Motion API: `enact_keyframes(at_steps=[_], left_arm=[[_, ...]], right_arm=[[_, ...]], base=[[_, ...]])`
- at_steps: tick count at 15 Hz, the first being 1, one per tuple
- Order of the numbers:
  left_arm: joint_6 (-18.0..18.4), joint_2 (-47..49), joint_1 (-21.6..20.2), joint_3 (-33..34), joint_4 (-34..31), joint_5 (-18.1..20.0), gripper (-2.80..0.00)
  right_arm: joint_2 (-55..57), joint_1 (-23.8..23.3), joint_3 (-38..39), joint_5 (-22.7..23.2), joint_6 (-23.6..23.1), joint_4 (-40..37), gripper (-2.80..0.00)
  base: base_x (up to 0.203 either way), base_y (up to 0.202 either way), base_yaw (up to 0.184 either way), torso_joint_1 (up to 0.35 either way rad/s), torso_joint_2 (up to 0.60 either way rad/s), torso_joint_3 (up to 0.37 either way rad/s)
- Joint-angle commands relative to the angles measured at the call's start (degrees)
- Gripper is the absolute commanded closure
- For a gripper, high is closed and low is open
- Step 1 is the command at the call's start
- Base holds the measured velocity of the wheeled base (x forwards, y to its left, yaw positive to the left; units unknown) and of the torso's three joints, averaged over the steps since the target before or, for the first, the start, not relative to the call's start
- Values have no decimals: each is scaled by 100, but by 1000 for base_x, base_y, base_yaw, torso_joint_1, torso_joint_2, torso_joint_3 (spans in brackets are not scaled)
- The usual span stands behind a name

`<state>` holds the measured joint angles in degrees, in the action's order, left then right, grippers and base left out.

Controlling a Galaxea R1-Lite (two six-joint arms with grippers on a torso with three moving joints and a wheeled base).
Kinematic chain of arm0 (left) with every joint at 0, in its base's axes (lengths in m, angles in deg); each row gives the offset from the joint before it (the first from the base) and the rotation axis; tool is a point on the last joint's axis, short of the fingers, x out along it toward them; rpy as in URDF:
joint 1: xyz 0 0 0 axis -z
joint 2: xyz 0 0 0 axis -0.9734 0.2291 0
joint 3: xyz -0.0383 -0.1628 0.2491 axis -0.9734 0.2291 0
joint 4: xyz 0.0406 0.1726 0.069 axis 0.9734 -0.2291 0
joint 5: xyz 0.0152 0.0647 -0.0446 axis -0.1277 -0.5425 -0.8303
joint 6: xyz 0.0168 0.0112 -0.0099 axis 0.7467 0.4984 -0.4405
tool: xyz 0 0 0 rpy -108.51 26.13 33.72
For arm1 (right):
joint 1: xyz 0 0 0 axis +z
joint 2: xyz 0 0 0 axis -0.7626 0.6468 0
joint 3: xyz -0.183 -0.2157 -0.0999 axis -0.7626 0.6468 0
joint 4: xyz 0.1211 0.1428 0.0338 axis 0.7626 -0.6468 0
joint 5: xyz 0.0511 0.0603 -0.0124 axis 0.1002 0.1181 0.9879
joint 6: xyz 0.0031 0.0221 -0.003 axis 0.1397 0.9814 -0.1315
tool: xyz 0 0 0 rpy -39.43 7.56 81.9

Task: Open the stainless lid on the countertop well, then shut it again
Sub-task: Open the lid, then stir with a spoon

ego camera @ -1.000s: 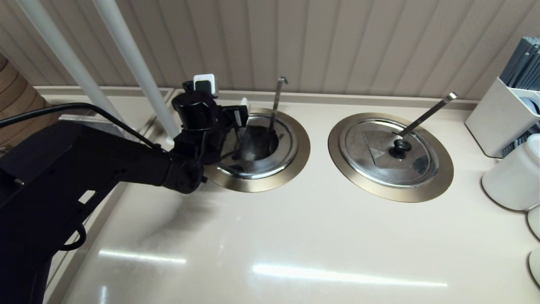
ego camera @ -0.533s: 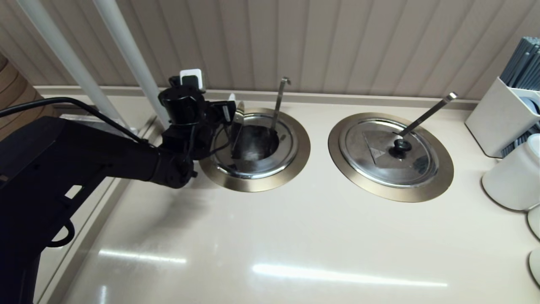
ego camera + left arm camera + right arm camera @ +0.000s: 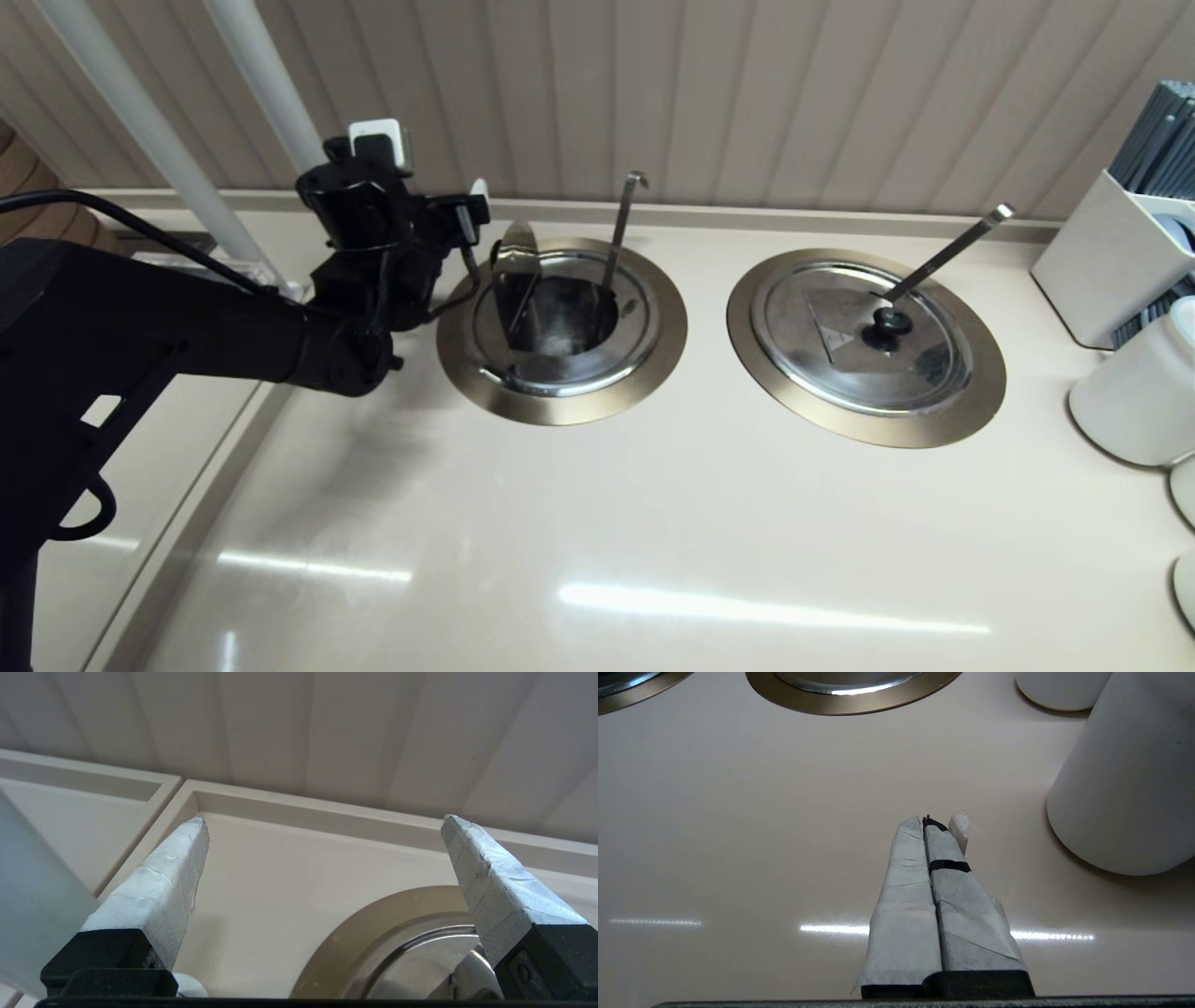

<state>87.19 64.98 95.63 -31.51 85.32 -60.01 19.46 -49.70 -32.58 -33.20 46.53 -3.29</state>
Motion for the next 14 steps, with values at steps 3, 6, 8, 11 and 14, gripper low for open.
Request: enact_keyframes(at_steps=[3, 6, 8, 11, 14], left_arm=[[-322, -261, 87, -63, -155, -18, -280], [-1745, -827, 668, -87, -1617, 60, -280], [-2363, -1110, 1049, -75, -2064, 306, -280], [-2490, -1345, 1398, 137, -2071, 363, -280], [-2462, -1163, 1609, 260, -2074, 424, -280]], right_arm=[[0, 0, 26, 8, 1, 4, 0], [0, 0, 26, -1, 1, 4, 0], [0, 0, 26, -1, 1, 4, 0], [0, 0, 26, -1, 1, 4, 0], [0, 0, 26, -1, 1, 4, 0]], base=[[0, 0, 0, 0, 0, 0], [0, 0, 0, 0, 0, 0], [0, 0, 0, 0, 0, 0], [0, 0, 0, 0, 0, 0], [0, 0, 0, 0, 0, 0]])
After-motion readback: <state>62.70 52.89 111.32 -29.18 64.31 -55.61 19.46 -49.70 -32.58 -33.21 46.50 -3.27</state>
